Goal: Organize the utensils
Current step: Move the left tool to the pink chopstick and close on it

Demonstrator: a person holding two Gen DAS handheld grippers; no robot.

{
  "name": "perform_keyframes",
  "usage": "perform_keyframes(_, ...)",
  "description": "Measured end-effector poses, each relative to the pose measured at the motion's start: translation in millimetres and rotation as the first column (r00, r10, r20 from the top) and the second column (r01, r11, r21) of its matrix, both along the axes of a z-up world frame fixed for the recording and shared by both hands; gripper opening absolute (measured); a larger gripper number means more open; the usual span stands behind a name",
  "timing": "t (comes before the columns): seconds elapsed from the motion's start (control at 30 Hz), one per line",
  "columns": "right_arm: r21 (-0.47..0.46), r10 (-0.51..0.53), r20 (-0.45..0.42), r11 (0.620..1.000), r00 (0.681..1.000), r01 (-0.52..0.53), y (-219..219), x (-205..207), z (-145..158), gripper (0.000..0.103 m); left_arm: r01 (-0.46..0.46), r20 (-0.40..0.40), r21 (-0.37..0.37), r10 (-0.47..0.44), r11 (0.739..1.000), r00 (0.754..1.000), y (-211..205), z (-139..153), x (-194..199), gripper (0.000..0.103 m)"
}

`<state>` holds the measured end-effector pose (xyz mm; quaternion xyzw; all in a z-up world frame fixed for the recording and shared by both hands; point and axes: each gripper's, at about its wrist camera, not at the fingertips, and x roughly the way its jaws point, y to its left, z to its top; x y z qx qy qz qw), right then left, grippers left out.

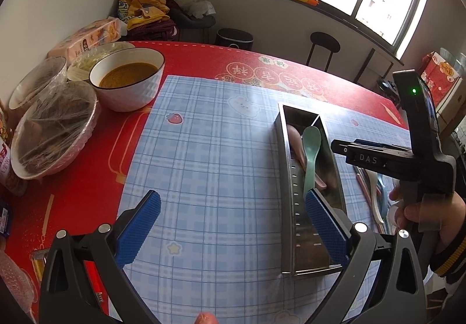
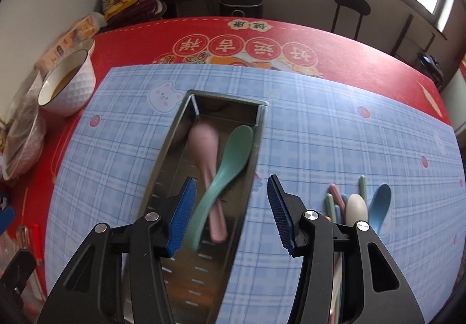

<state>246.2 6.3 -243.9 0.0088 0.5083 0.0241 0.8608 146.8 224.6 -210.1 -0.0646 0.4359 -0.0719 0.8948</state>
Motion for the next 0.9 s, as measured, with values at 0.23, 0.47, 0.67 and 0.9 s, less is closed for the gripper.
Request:
perform_keyframes(0.23,0.076,-0.151,0.012,0.986,0.988,0.150,-85,-50,-6,0.049,0.068,-0.005,-0.020,-0.068,0.997,0.998,-46,3,4,0.097)
perform_keyframes(0.47,0.110,-0.236,-0.017,0.965,0.972,0.237,-164,-85,-27,0.048,0.157,-0.017,0.004,-0.157,0.988,0.987,-113,1,0,0.094)
perform_keyframes(0.67,0.141,-0.203,-0.014,0.969,0.979,0.202,-208,-96,-35,0.045,0.231,-0.070,0.008,-0.230,0.973,0.971,-180,-11,-4,0.065)
perform_keyframes(0.9,0.172,-0.047,-0.002,0.984,0.999,0.046,-226,-105,-41,0.032,0.243,-0.224,-0.028,-0.243,0.970,0.944,-242,-56,-11,0.029)
